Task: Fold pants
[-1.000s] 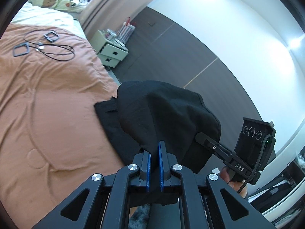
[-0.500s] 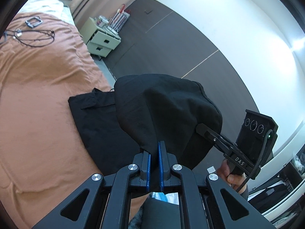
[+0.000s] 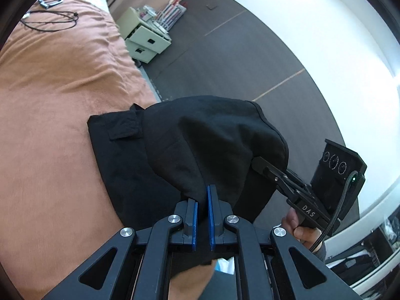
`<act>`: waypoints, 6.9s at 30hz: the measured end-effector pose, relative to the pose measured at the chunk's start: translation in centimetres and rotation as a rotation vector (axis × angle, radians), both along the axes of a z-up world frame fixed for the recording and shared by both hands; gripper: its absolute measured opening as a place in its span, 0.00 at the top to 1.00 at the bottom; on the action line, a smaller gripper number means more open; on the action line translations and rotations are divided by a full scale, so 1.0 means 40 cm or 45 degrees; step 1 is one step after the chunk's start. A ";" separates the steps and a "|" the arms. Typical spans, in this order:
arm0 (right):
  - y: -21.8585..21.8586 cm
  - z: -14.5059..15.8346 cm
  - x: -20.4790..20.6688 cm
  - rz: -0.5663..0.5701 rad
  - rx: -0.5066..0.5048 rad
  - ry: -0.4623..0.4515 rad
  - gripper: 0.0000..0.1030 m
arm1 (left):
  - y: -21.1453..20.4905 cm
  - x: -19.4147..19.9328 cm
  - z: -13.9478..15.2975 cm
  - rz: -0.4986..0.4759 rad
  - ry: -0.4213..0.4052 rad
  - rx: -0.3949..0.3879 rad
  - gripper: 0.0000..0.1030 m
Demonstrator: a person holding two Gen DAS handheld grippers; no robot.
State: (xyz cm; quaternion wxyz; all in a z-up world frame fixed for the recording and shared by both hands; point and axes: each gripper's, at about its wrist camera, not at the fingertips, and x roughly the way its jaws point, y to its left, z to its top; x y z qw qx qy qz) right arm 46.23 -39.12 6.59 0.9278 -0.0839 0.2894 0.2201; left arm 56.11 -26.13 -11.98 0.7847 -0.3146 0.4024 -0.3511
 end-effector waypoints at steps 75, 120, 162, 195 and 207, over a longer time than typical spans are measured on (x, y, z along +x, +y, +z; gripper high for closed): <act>-0.394 -0.244 -0.282 -1.067 0.986 0.384 0.92 | 0.104 0.245 -0.112 0.145 0.197 0.184 0.62; 0.039 -0.045 -0.716 -0.865 0.589 0.044 0.07 | 0.413 -0.430 0.399 0.091 -0.353 0.561 0.01; 0.387 -0.035 -1.090 -0.631 0.264 -0.163 0.00 | 0.701 -1.158 0.447 0.437 -0.631 0.796 0.00; 0.503 -0.159 -1.309 -0.513 0.214 -0.175 0.00 | 0.741 -1.479 0.328 0.644 -0.684 0.889 0.00; 0.529 -0.163 -1.324 -0.522 0.214 -0.185 0.00 | 0.746 -1.492 0.311 0.674 -0.674 0.918 0.00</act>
